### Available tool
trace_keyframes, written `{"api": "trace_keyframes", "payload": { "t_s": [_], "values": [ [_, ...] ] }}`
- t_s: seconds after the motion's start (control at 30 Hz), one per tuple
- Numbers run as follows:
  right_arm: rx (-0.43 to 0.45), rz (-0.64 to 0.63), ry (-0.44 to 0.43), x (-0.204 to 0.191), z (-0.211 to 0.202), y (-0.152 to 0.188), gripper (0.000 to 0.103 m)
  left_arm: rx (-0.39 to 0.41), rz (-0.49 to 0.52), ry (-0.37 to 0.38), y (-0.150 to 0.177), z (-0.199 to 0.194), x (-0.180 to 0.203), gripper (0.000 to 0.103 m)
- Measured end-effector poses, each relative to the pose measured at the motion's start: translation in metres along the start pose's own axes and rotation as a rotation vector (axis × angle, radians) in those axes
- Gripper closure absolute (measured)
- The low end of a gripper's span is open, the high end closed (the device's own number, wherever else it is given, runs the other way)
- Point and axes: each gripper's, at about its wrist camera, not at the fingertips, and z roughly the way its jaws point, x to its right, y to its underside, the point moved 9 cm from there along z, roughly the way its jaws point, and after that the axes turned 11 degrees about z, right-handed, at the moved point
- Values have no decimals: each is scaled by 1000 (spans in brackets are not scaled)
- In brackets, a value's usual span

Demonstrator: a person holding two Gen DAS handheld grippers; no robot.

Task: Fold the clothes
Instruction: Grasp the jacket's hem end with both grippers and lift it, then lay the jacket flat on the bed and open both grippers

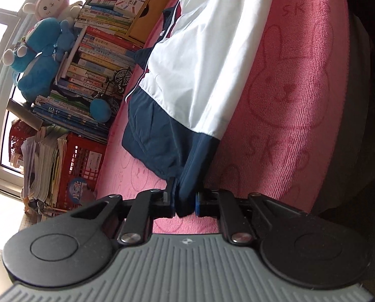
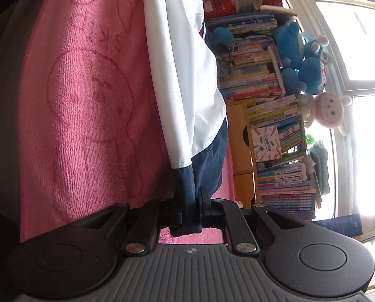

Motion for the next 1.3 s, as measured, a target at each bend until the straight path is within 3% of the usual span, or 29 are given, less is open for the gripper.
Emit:
{"api": "trace_keyframes", "payload": {
  "t_s": [0.1,0.13,0.23,0.27,0.3,0.4,0.47,0.53,0.6,0.7,0.8,0.9,0.93,1.0,1.07,1.13,1.17,1.2,1.23,1.27,1.3],
  "values": [
    [30,64,5,6,-10,8,78,-34,-29,-15,17,-2,-3,88],
    [19,102,10,10,-13,13,76,-59,-81,-13,27,-3,-6,87],
    [-92,268,12,29,-19,31,61,-169,-343,10,65,-13,-24,75],
    [-144,339,14,38,-22,38,49,-184,-435,15,71,-18,-31,72],
    [-183,418,19,47,-26,42,44,-180,-530,18,72,-24,-40,72],
    [-192,725,31,74,-40,28,44,-66,-765,7,45,-46,-71,70],
    [-113,971,-50,81,-44,-3,45,81,-888,21,7,-59,-93,67],
    [-27,1144,-172,78,-38,-42,54,245,-975,63,-42,-70,-105,62],
    [34,1200,-283,64,-25,-83,80,374,-996,131,-94,-72,-102,61],
    [101,1165,-391,38,-6,-145,81,456,-950,234,-163,-60,-79,61],
    [81,1088,-429,23,22,-172,81,358,-874,265,-185,-22,-48,62],
    [-2,1064,-375,24,50,-150,81,267,-862,231,-160,11,-35,63],
    [-38,1069,-330,27,57,-133,81,273,-862,223,-149,12,-37,68],
    [-113,1087,-220,36,69,-90,81,263,-850,188,-127,15,-41,97],
    [-183,1153,-137,54,80,-48,81,148,-835,65,-97,24,-48,83],
    [-277,1145,5,67,89,-7,82,33,-846,-40,-64,33,-55,82],
    [-316,1146,60,72,91,9,80,-8,-878,-60,-48,37,-58,79],
    [-346,1160,96,76,92,22,79,-43,-902,-84,-37,36,-62,65],
    [-371,1182,124,81,91,31,79,-72,-919,-106,-29,34,-67,62],
    [-364,1213,126,86,88,31,79,-96,-937,-126,-24,29,-72,65],
    [-329,1251,106,89,82,25,78,-72,-957,-122,-29,22,-79,65]
  ]
}}
